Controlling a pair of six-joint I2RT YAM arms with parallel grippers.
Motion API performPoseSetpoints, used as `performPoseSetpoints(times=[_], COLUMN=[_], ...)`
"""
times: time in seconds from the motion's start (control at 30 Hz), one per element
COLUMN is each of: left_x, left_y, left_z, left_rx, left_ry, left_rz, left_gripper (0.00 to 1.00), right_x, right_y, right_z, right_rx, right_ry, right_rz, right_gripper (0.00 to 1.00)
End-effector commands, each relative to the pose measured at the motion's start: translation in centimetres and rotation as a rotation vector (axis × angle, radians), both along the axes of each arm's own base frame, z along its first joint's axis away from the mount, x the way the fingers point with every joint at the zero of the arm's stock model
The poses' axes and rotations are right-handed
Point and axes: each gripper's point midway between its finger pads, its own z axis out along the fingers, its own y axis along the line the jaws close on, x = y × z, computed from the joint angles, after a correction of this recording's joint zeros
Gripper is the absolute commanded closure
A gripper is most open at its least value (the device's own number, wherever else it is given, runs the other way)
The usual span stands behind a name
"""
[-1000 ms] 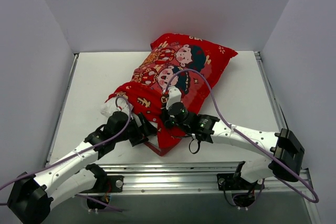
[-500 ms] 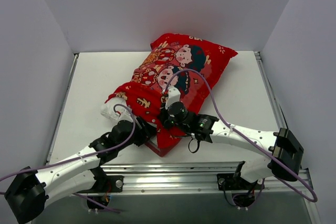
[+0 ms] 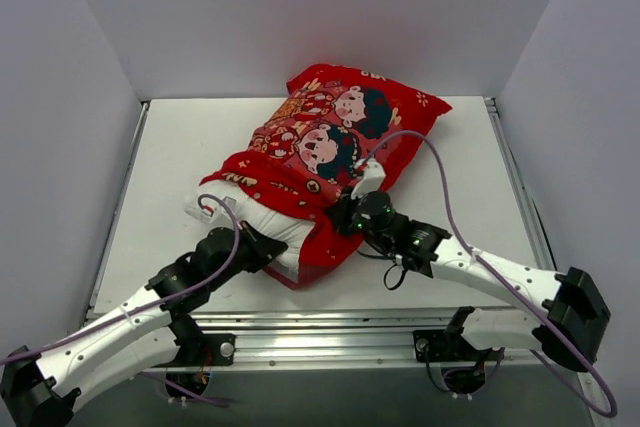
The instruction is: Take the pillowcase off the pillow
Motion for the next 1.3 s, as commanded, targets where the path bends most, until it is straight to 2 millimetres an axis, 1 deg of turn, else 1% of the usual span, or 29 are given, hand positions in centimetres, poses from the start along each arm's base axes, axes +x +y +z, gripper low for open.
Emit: performPoseSetpoints(times=[0.0,0.03,0.07,0.13,0.23,0.33,0.37,0.43,0.47,0.5,0.53,0.57,0.63,0.67,0.73,0.77,0.83,0.87,0.9,0.93,0.97,1.0,1.03,1.07,1.13,1.17,1.2,1.23,1.27], left_x=[1.0,0.9,0.9,0.4,0.0,0.3,0.6,1.1,1.6,2.0,2.3,2.8,3.4,4.0,4.6,4.9,5.4,5.7,5.8,6.0,6.0,6.1,6.1,6.0,5.5,5.2,4.9,4.2,3.7], left_y=[3.3,3.8,4.2,4.7,5.0,4.1,3.5,2.4,1.7,1.1,0.6,0.0,-0.5,-0.9,-1.2,-1.4,-1.8,-2.2,-2.3,-2.6,-2.7,-2.9,-3.2,-3.3,-3.7,-3.7,-3.7,-3.8,-3.7], left_z=[6.3,6.8,8.2,8.3,8.9,8.9,8.4,9.4,9.3,9.9,11.2,11.2,12.2,13.4,14.6,15.6,16.6,17.3,17.6,17.7,18.0,18.9,19.1,19.4,20.7,21.0,21.7,22.3,22.4], left_rx=[0.024,0.034,0.034,0.070,0.111,0.119,0.127,0.103,0.113,0.102,0.092,0.106,0.117,0.116,0.123,0.116,0.110,0.101,0.098,0.099,0.095,0.079,0.073,0.065,0.039,0.033,0.020,0.000,-0.002], left_ry=[-0.113,-0.120,-0.148,-0.135,-0.125,-0.121,-0.110,-0.132,-0.127,-0.142,-0.164,-0.160,-0.184,-0.201,-0.229,-0.244,-0.267,-0.280,-0.284,-0.283,-0.289,-0.302,-0.303,-0.307,-0.318,-0.316,-0.321,-0.325,-0.318], left_rz=[0.128,0.135,0.134,0.117,0.095,0.066,0.055,0.030,0.021,0.011,0.001,-0.005,-0.013,-0.008,-0.007,-0.006,-0.005,-0.007,-0.007,-0.010,-0.013,-0.016,-0.024,-0.030,-0.062,-0.076,-0.086,-0.113,-0.127], left_gripper=[0.98,0.98,0.98,0.98,0.98,0.98,0.98,0.98,0.98,0.98,0.98,0.98,0.98,0.98,0.98,0.98,0.98,0.98,0.98,0.98,0.98,0.98,0.98,0.98,0.98,0.98,0.98,0.98,0.98], right_x=[3.6,3.6,3.7,4.5,4.7,3.8,2.8,1.6,0.5,-0.1,-0.8,-1.6,-2.7,-3.2,-4.3,-4.7,-5.6,-5.8,-6.0,-6.1,-6.1,-6.0,-6.0,-5.8,-4.9,-4.1,-3.6,-2.9,-1.4], right_y=[-9.3,-10.6,-11.5,-13.6,-14.1,-10.9,-9.3,-7.5,-6.5,-6.1,-5.8,-5.2,-5.1,-5.1,-4.9,-4.8,-4.5,-4.5,-4.6,-4.7,-4.8,-4.8,-4.8,-4.9,-5.4,-5.9,-6.4,-7.0,-8.4], right_z=[-1.4,-2.0,-1.2,-1.1,-0.9,0.0,0.3,1.1,1.5,1.8,2.2,2.5,2.9,2.8,3.4,3.5,3.3,3.1,2.8,2.0,1.7,1.5,1.0,0.3,-1.0,-1.8,-2.5,-3.4,-4.1], right_rx=[-0.068,-0.075,-0.054,-0.059,-0.067,0.000,0.039,0.079,0.086,0.081,0.082,0.077,0.073,0.068,0.093,0.103,0.119,0.122,0.120,0.112,0.111,0.113,0.109,0.105,0.078,0.060,0.047,0.027,0.010], right_ry=[-0.009,-0.002,-0.018,-0.019,-0.027,-0.016,0.001,0.008,0.009,0.016,0.009,0.006,0.012,0.022,0.024,0.027,0.044,0.048,0.052,0.065,0.068,0.067,0.069,0.066,0.070,0.066,0.070,0.081,0.078], right_rz=[-0.314,-0.340,-0.360,-0.417,-0.396,-0.230,-0.135,-0.037,0.025,0.049,0.071,0.106,0.132,0.145,0.183,0.200,0.235,0.238,0.241,0.235,0.232,0.230,0.232,0.217,0.177,0.135,0.105,0.069,-0.009], right_gripper=[1.00,1.00,1.00,1.00,1.00,1.00,0.94,0.85,0.78,0.75,0.70,0.59,0.50,0.42,0.36,0.32,0.30,0.30,0.29,0.30,0.35,0.40,0.48,0.65,0.85,0.98,1.00,1.00,1.00])
